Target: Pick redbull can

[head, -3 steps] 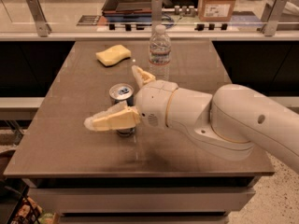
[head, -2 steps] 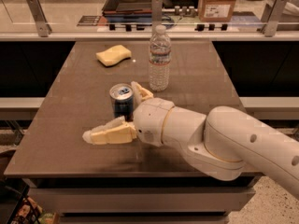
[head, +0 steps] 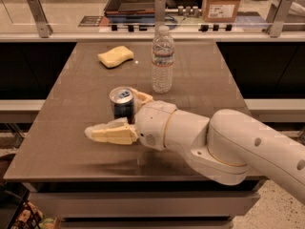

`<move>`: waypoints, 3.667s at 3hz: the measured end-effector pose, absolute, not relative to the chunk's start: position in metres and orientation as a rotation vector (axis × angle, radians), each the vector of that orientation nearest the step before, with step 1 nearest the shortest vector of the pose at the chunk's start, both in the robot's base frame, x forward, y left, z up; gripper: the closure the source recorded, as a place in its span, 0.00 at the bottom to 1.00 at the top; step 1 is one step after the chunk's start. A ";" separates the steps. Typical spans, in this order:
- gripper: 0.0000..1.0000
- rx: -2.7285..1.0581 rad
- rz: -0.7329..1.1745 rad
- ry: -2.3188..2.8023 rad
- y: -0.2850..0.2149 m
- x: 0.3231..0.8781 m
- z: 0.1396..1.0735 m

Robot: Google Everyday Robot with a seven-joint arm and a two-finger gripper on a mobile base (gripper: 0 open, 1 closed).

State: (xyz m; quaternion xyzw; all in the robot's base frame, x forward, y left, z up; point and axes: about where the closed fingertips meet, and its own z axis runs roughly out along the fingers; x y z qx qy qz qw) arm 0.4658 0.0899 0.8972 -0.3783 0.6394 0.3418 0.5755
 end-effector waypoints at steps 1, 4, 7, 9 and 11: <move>0.40 -0.890 0.800 1.496 0.092 0.465 0.898; 1.00 -0.903 0.800 1.490 0.097 0.462 0.901; 1.00 -0.996 0.762 1.350 0.062 0.474 0.938; 1.00 -1.084 0.645 1.231 0.046 0.469 0.996; 1.00 -1.138 0.537 1.152 0.042 0.455 1.044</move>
Offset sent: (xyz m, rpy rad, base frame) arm -0.0008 0.0017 0.0008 -0.0016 -0.0019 0.0028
